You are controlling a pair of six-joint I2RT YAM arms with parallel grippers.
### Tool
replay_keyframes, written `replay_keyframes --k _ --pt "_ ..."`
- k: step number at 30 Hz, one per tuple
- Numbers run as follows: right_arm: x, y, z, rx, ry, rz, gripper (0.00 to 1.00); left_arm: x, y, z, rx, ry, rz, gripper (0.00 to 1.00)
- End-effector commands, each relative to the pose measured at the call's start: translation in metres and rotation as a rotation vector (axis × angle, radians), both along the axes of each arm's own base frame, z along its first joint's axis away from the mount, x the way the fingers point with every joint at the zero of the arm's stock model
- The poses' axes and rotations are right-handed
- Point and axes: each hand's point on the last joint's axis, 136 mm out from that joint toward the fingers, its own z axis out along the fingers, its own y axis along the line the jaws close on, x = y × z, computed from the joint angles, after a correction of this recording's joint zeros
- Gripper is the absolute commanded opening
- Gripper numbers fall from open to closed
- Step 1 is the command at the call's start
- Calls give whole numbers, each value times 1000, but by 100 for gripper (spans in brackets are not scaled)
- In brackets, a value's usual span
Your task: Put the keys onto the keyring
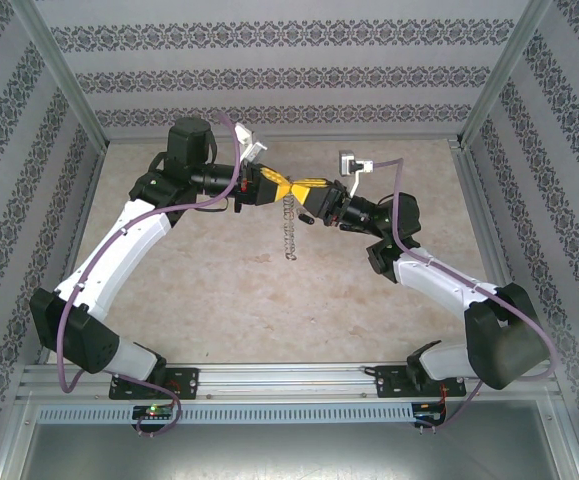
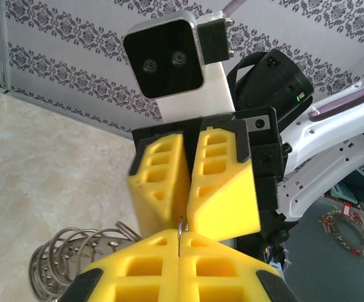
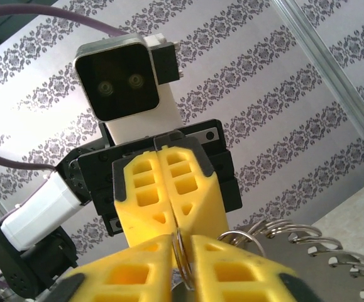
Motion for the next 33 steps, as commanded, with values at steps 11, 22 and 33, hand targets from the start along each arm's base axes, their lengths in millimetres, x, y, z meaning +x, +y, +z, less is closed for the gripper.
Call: replay_keyframes --k 11,22,33 --pt "-1 -12 18 24 -104 -33 0 5 10 15 -57 -43 60 40" --pt "-3 -14 28 22 -139 -6 0 2 24 16 -125 -21 83 43" --pt "-10 -7 37 25 -178 41 0 -3 20 24 -212 8 25 36"
